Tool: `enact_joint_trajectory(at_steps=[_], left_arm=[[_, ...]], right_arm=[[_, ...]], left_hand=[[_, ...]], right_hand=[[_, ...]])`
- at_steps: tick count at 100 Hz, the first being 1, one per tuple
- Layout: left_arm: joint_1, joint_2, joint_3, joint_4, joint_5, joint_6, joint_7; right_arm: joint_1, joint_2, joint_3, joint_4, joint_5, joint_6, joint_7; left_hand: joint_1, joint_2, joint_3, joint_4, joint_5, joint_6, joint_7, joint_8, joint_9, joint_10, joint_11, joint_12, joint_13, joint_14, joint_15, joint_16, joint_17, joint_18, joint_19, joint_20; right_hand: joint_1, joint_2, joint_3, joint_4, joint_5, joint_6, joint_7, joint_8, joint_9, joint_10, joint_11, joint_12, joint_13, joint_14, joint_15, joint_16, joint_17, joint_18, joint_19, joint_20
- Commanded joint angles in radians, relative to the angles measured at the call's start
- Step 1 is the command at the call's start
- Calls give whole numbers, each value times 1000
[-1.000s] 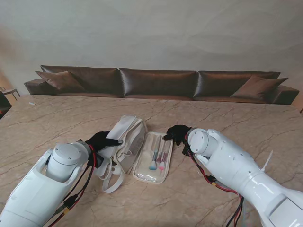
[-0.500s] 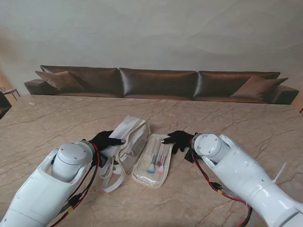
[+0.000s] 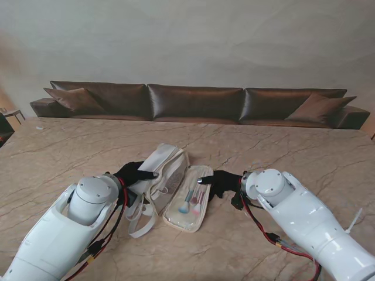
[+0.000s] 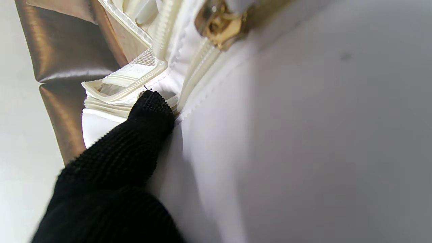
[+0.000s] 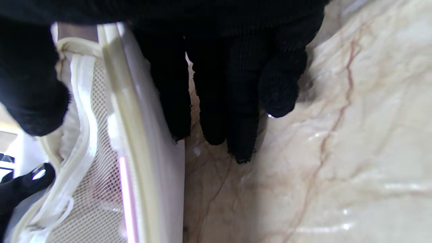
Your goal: Pack the cosmetics bag
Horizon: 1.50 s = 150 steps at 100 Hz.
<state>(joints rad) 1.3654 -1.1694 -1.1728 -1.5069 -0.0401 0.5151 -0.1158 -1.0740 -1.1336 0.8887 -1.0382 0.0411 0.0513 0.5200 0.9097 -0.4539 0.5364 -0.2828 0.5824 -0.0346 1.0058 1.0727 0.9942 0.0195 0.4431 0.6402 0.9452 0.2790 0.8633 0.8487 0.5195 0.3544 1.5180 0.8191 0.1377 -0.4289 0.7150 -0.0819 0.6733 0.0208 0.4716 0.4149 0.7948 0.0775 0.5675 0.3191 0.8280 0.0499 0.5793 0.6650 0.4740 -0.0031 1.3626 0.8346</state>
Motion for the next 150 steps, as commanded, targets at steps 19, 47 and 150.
enact_joint_trajectory(at_steps=[19, 47, 150], left_arm=[[-8, -10, 9, -21, 0, 8, -15], [-26, 22, 29, -37, 89, -7, -91], [-22, 121, 72, -192, 482, -149, -305]], right_arm=[[-50, 12, -25, 39, 45, -68, 69], [-52, 3, -37, 27, 80, -129, 56], [66, -132, -165, 203, 247, -323, -26]], left_hand=[[90, 122, 59, 36, 65, -156, 99, 19, 4, -42, 21, 0, 17, 0, 18, 1, 2, 23, 9, 26], [48, 97, 91, 42, 15, -129, 58, -125, -44, -7, 9, 7, -1, 13, 9, 2, -4, 27, 3, 29], [-527, 88, 66, 245, -164, 117, -607, -769, -499, 40, -107, -331, -417, -48, -546, -304, -436, -24, -609, -113]], right_hand=[[-43, 0, -32, 20, 13, -64, 37, 10, -4, -19, -25, -14, -18, 96, -59, -29, -20, 171, -96, -23], [-6, 0, -5, 26, 2, -93, 39, 20, -6, -41, -15, -10, -24, 93, -64, -31, -29, 174, -101, -27], [8, 14, 191, 3, -30, -98, 28, 10, -17, -51, -10, -5, -43, 84, -62, -21, -66, 195, -125, -18]])
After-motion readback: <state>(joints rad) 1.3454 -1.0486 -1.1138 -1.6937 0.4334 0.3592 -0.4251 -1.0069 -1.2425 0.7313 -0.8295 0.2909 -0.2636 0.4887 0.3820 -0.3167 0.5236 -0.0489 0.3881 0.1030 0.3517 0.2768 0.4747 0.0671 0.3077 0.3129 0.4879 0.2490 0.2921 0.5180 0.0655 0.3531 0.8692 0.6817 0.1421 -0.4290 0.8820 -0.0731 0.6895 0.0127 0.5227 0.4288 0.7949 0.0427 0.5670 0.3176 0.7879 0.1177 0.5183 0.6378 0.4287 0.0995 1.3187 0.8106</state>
